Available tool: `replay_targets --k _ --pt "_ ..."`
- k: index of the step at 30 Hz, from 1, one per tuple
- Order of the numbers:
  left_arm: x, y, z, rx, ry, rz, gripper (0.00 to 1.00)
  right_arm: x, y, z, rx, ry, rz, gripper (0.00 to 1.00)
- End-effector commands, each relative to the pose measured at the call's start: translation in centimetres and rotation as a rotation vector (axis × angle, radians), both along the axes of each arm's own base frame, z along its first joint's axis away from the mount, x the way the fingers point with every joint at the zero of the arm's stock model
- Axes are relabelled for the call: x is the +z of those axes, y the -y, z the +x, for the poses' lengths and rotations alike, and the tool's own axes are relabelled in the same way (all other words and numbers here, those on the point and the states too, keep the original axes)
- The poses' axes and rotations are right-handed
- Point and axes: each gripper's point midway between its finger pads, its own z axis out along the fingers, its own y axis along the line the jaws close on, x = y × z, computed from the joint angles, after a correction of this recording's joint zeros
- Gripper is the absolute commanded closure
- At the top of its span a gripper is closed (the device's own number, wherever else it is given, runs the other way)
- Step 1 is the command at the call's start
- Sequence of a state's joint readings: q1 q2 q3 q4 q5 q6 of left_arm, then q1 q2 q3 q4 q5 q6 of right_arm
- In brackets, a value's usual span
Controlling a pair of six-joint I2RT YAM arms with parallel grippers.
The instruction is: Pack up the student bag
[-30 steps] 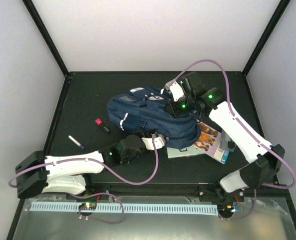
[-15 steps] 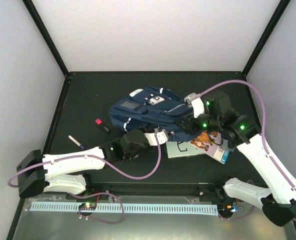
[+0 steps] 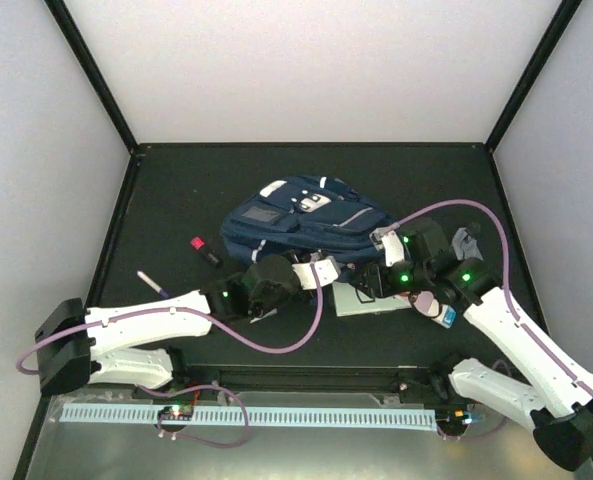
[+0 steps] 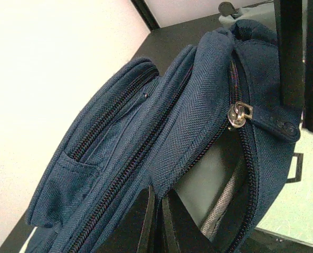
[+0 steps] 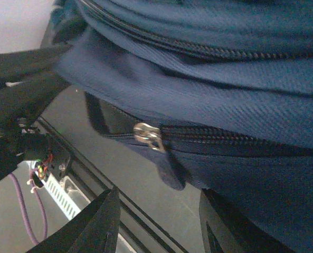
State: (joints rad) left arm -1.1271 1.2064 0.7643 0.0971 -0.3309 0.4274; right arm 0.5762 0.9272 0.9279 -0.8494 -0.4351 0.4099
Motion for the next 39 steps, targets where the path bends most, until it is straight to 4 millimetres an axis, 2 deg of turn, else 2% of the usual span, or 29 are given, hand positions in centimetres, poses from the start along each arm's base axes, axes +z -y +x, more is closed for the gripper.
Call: replay_targets --k 1,8,11,18,22,27,31,35,39 --pt "4.6 1.1 -0.3 -0.032 0.026 -0.169 0.98 -0.5 -0.5 1.0 -0.053 0.005 0.05 0.55" --pt "4.2 1.3 -0.8 -0.055 0.002 -0.182 0.98 -1.8 -1.0 1.4 -0.096 -0.006 0.119 0.55" --pt "4.0 1.4 -0.9 -0.063 -0.008 -0.185 0.99 -1.2 -1.5 1.6 -0.113 0.005 0.193 0.55" --pt "3.8 1.2 -1.0 -0.063 -0.011 -0.181 0.98 -0.1 -1.7 2.1 -0.122 0.052 0.247 0.56" --pt "3.9 1.0 -1.1 -0.061 -0.009 -0.186 0.98 -0.3 -2.0 2.1 -0.118 0.044 0.258 0.62" --pt "3.5 0.9 -1.0 -0.055 -0.012 -0.173 0.98 -0.3 -1.8 2.4 -0.134 0.048 0.246 0.87" --pt "2.9 0.2 -0.3 -0.005 0.006 -0.132 0.98 0.2 -1.3 2.0 -0.117 0.059 0.198 0.97" --pt "2.1 -1.1 0.4 0.046 0.046 -0.083 0.99 -0.8 0.3 1.2 -0.109 0.043 0.06 0.98" --pt "1.5 -3.5 1.6 0.132 0.057 -0.074 0.98 -1.6 2.4 1.0 -0.129 0.045 -0.09 0.98"
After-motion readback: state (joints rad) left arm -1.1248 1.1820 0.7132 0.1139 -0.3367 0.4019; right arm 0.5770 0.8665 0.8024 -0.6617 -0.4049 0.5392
